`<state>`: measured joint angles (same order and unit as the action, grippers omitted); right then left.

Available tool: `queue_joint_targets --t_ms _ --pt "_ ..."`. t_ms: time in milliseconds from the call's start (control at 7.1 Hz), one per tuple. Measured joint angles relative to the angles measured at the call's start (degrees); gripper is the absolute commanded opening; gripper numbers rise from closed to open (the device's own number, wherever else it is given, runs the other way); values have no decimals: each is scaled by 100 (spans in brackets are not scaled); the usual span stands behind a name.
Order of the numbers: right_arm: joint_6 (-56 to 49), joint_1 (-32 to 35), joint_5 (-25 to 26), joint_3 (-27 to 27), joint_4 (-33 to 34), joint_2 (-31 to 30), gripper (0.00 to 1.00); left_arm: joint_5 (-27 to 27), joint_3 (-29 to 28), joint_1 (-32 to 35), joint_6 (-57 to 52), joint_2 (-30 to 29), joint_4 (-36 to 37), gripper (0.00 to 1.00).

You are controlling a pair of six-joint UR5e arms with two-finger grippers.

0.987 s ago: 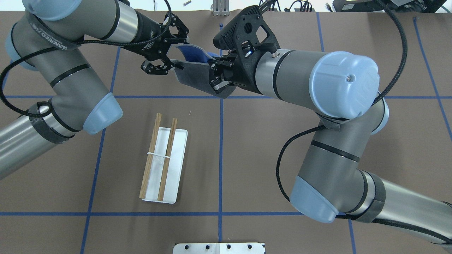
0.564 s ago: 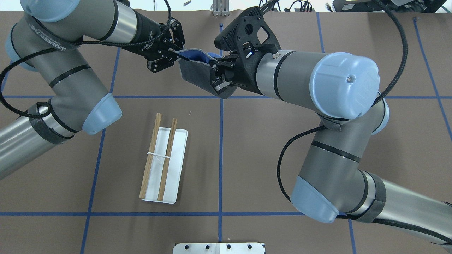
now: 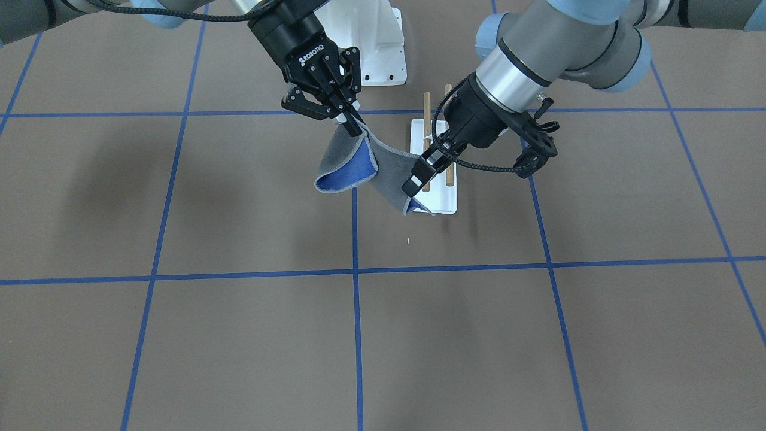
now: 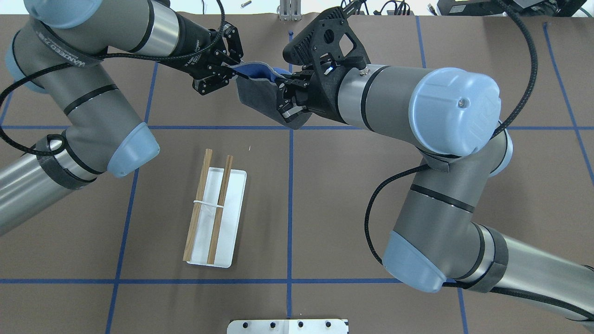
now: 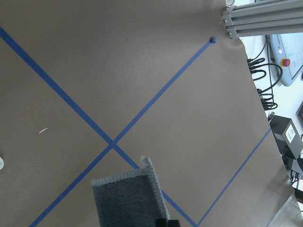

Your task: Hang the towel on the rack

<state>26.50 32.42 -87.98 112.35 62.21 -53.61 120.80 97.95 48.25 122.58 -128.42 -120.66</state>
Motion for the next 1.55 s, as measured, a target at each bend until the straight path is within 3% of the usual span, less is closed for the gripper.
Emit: queue_joint_targets --t_ms 141,282,846,987,1268,1550 --pt "259 0 -6 20 -2 0 83 -2 3 0 2 -4 -7 0" --pt "585 -7 -20 50 13 0 99 -4 4 4 2 -6 -9 0" --pt "2135 42 -73 97 138 -226 100 -199 17 54 1 -2 3 0" --pt "2379 184 -205 100 475 -290 100 -221 74 58 -3 26 6 0" --pt "2464 1092 -1329 -2 1694 -331 100 -245 515 22 -4 280 1 0" --pt "1576 2110 -2469 -689 2293 -348 100 -327 1057 -416 0 529 -1 0"
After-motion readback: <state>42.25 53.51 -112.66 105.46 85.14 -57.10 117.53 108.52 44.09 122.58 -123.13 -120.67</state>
